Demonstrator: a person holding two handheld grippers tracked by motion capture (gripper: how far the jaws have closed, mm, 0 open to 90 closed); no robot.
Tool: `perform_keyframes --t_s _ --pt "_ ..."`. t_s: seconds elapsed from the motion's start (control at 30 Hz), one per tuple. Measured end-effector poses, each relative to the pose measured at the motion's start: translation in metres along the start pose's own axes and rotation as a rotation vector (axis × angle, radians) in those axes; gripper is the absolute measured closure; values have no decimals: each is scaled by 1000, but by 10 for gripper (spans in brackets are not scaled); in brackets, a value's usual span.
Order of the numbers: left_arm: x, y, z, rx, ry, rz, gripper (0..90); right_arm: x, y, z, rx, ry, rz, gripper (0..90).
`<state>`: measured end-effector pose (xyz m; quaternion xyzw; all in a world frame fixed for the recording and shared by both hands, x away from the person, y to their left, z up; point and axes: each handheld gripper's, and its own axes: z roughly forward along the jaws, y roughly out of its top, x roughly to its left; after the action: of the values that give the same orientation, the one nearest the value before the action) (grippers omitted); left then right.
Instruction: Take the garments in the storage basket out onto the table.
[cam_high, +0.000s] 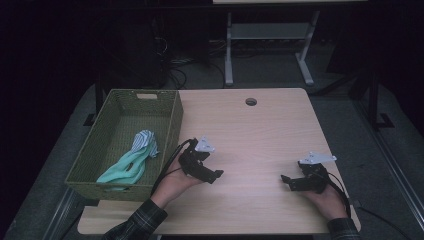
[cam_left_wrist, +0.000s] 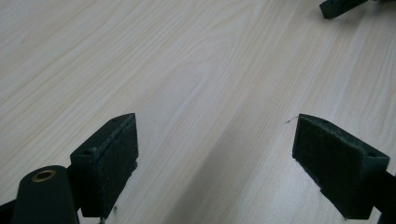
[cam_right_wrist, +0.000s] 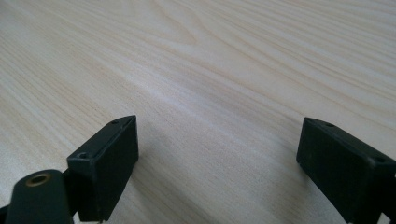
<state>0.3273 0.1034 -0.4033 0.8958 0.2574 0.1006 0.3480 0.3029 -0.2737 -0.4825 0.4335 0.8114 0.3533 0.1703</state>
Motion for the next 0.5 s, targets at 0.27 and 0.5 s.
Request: perform_keyframes --t_s 0.27,0.5 --pt "1 7 -7 -13 -12 8 138 0 0 0 0 0 0 123" --pt "2 12 -13 -21 -19 14 138 0 0 0 -1 0 -2 123"
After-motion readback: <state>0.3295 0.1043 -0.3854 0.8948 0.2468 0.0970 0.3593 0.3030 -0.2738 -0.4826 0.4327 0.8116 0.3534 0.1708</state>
